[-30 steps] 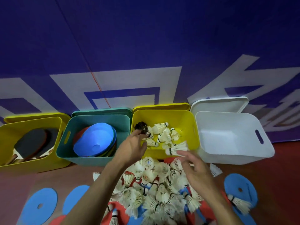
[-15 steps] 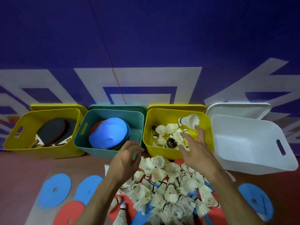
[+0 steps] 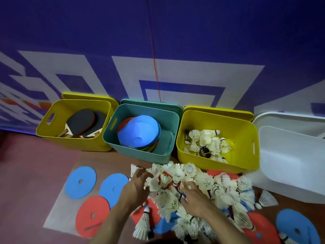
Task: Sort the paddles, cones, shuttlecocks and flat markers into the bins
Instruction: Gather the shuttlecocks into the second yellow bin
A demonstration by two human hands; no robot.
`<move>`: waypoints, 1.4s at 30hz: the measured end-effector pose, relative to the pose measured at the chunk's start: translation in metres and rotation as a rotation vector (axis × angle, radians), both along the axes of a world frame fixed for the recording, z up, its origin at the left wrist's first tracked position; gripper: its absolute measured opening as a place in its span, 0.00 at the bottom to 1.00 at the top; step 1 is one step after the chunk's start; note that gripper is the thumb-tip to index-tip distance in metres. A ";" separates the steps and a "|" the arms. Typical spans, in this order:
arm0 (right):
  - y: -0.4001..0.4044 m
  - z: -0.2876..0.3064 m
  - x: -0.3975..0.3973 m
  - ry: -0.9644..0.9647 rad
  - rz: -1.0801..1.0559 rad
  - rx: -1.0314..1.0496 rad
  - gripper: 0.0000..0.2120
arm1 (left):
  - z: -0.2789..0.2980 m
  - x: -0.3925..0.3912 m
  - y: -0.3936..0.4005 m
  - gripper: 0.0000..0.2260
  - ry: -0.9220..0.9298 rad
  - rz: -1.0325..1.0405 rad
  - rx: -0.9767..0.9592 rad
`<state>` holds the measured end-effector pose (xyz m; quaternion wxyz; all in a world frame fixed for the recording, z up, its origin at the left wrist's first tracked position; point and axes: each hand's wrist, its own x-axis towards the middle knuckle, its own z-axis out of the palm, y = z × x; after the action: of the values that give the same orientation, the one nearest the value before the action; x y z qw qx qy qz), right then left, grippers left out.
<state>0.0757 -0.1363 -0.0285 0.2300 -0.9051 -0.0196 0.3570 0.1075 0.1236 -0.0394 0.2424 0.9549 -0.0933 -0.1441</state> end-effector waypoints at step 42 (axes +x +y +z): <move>-0.140 0.078 0.012 -0.516 -0.510 0.055 0.11 | 0.172 0.104 -0.105 0.07 -0.413 -0.241 -0.310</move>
<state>0.0876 -0.2761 0.0492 0.3236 -0.9346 0.1398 0.0471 0.2113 0.0182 0.1329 0.3425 0.8975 -0.2745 0.0416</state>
